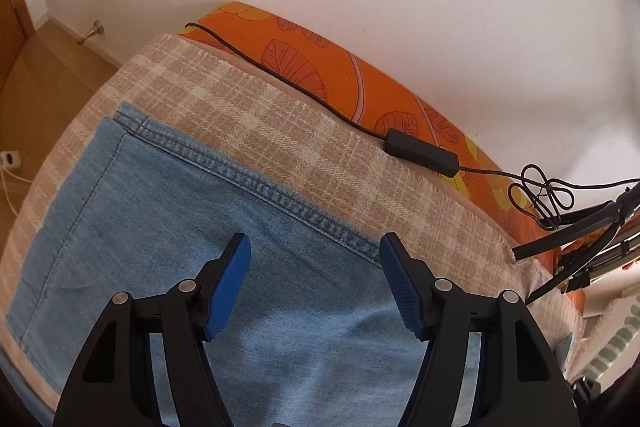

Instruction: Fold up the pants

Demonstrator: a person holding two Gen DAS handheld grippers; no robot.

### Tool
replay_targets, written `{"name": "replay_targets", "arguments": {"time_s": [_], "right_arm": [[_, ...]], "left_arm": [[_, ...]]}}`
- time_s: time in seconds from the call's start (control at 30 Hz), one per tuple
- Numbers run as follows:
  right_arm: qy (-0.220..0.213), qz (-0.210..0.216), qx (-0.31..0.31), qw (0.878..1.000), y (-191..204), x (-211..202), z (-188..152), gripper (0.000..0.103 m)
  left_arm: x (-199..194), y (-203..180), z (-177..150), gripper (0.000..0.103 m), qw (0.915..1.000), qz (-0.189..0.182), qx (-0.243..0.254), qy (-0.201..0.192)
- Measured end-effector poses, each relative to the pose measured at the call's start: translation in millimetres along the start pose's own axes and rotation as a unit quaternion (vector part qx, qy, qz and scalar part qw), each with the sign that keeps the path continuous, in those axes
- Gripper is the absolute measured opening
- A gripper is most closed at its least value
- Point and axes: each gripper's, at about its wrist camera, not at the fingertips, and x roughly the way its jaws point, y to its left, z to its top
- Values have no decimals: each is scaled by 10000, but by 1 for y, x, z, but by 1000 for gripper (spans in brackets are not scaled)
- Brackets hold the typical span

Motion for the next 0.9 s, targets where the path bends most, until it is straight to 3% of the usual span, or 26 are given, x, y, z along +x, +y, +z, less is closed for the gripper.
{"name": "replay_targets", "arguments": {"time_s": [0.2,0.4,0.47,0.63,0.9], "right_arm": [[-50,47,-391,9992,36,-15,-29,4],[-58,22,-578,9983,50,-17,-41,4],[-77,50,-526,9986,49,-18,-40,4],[-120,11,-472,9988,47,-22,-38,4],[-198,-285,-397,9986,46,-42,-21,4]], "left_arm": [[13,-5,-8,70,9993,153,-275,206],[12,-1,-16,66,9989,159,-433,-100],[11,-1,-20,60,9988,255,-349,-238],[5,15,-28,12,9983,198,-307,-454],[-29,32,-46,5,9963,-153,-228,-817]]}}
